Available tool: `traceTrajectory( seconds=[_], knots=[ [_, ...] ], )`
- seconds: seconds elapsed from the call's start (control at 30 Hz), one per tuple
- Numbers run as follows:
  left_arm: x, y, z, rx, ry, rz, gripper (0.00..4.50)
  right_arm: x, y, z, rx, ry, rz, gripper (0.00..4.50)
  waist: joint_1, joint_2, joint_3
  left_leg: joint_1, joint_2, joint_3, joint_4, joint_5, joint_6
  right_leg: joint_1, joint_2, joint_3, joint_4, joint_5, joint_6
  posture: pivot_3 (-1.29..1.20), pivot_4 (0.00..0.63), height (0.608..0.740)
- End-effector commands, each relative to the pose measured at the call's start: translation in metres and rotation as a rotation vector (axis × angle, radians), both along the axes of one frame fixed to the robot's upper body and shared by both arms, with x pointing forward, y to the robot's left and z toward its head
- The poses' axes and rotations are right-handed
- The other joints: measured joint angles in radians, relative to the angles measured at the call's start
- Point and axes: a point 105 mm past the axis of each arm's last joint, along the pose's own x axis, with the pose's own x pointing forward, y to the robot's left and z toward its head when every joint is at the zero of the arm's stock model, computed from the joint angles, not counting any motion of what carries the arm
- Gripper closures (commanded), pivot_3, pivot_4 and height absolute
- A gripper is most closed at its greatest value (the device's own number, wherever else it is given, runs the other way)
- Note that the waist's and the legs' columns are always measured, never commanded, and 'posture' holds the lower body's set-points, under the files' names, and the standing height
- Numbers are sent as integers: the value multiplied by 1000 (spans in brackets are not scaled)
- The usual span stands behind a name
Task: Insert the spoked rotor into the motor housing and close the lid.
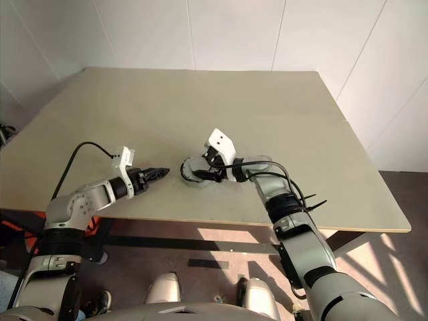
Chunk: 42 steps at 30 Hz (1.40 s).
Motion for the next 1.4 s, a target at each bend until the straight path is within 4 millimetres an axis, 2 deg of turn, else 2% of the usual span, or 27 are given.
traceTrajectory(
  seconds=[0.03, 0.37, 1.4],
  knots=[
    [3, 0, 14, -3, -56, -1, 1971, -2, 6, 13, 54, -22, 33, 1575, 0, 0, 0, 0, 0, 0, 0, 0, 0, 0, 0, 0, 0, 0, 0, 0, 0, 740],
    [3, 1, 14, 0, -56, -1, 1971, -10, 15, 19, 94, -32, 90, 1575, -1, 0, 0, 0, 0, 0, 0, 0, 0, 0, 0, 0, 0, 0, 0, 0, 0, 740],
    [1, 1, 13, -6, -51, 7, 1971, -10, 3, -12, -35, 64, 42, 1575, 0, -1, -1, 2, 0, 0, 0, 0, 0, 2, 0, 0, 0, 0, 0, 0, 0, 740]
  ],
)
